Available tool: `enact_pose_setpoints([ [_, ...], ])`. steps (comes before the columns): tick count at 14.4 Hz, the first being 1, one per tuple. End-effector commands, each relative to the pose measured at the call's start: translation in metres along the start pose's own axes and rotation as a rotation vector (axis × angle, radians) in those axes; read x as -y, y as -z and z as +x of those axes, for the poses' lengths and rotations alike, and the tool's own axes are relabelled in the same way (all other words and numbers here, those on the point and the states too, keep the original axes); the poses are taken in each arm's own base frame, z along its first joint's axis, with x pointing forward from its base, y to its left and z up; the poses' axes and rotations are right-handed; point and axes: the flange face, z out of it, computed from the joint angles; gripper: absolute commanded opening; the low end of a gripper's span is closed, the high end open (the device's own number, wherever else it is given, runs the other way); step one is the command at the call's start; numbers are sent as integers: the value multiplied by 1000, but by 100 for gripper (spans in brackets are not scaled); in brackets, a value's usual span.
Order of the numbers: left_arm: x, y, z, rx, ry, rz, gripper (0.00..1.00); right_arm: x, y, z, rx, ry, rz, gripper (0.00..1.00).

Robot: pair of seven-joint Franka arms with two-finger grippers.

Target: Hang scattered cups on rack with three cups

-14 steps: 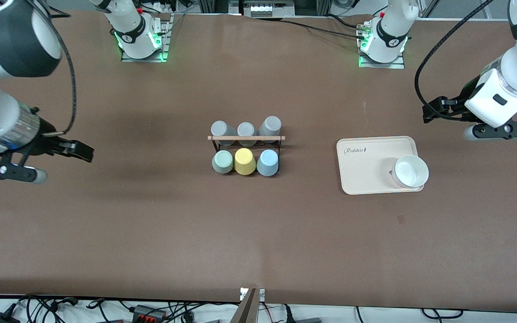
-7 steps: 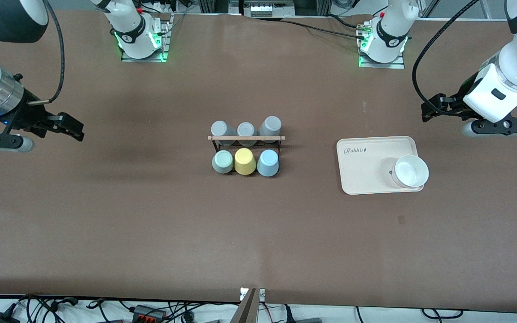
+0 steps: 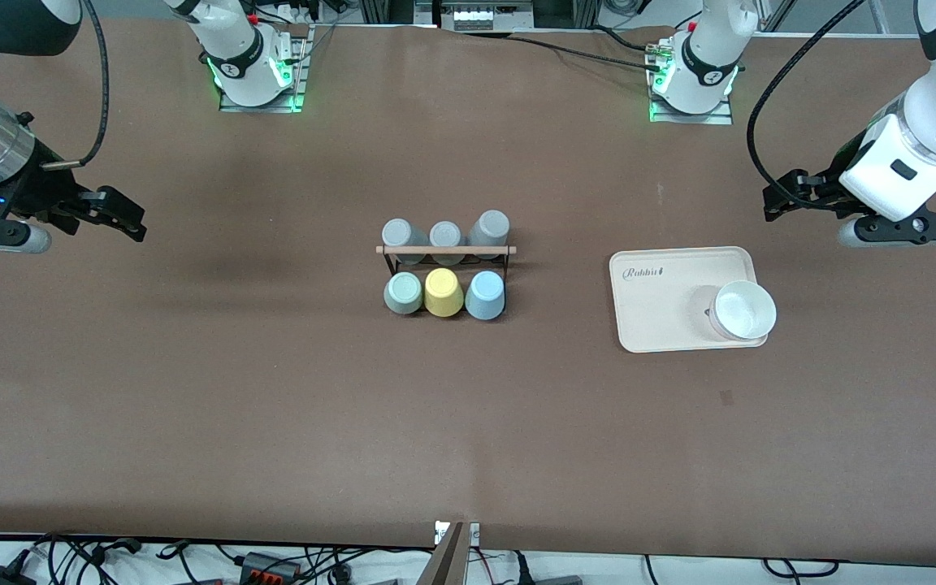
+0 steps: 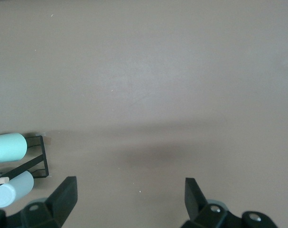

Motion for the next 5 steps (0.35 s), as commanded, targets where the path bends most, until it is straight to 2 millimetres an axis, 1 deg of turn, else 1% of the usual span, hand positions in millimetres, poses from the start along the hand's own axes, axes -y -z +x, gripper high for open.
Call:
enact_pose_setpoints([
  [1, 3, 4, -8, -9, -14, -18, 100, -2, 9, 4, 27, -12, 16, 100],
  [5, 2, 5, -8, -10, -16, -19, 100, -3, 11, 6, 13, 1, 9, 100],
])
